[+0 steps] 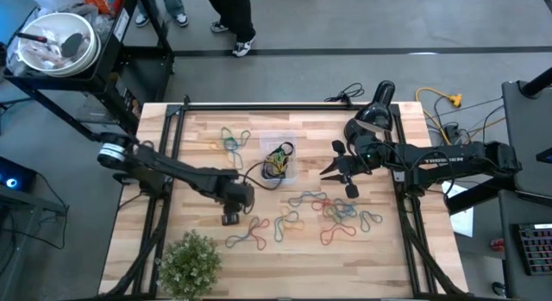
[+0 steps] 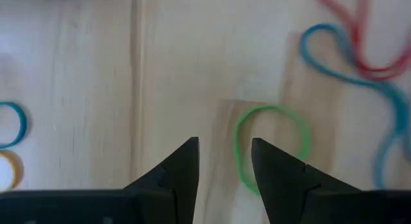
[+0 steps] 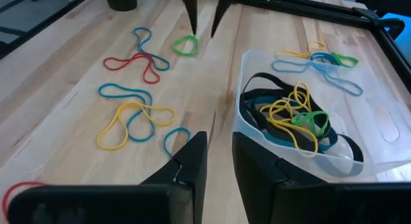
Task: Pick and place rubber bands into bin
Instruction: Put the green rubber band into the transparent bin, then put the blue rubber band into the transparent bin
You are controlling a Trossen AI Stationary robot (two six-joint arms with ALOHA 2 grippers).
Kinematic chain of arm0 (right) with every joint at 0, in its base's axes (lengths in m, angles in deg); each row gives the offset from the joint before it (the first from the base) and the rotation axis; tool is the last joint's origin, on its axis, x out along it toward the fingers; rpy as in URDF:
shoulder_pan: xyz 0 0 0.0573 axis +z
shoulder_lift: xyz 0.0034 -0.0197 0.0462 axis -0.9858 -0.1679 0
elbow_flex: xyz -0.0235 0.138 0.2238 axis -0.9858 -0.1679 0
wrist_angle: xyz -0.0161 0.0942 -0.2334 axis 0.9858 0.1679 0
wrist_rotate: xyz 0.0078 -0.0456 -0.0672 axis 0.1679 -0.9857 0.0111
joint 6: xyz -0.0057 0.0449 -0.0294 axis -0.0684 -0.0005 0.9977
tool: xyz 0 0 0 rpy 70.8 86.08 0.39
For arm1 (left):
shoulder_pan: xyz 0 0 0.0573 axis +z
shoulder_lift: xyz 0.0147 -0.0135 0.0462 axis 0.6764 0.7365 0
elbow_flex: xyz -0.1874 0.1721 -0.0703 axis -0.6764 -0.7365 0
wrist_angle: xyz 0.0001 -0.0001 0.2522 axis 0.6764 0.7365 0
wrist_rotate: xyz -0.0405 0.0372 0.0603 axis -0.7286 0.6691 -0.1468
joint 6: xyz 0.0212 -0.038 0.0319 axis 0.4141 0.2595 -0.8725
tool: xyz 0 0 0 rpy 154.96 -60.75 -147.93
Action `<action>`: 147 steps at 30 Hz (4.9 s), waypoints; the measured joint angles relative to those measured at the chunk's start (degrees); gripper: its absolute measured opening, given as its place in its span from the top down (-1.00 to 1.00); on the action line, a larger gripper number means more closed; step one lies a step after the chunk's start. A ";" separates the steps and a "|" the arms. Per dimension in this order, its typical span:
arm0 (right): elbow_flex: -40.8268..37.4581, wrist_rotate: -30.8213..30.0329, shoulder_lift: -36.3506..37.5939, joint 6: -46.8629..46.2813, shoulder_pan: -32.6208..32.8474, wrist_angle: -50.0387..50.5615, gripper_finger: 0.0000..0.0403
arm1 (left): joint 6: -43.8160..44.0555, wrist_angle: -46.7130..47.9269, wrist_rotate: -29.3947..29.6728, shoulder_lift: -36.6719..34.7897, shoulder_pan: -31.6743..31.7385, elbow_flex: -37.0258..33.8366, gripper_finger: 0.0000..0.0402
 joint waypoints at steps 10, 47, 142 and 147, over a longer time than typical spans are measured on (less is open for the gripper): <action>0.00 0.00 0.00 0.06 0.00 0.01 0.66 | -0.85 -1.20 -0.40 5.11 -0.16 0.00 0.37; -0.02 -0.10 0.00 -0.52 -0.02 -0.06 0.66 | 2.29 -4.78 -0.41 9.44 -2.95 0.10 0.97; -0.41 -0.07 0.02 -1.43 0.00 -0.55 0.66 | -18.89 -35.12 17.97 -0.48 13.57 1.31 0.41; -1.64 0.34 -1.53 -6.43 0.22 -0.13 0.66 | -18.82 -35.09 17.94 -0.48 12.61 1.31 0.36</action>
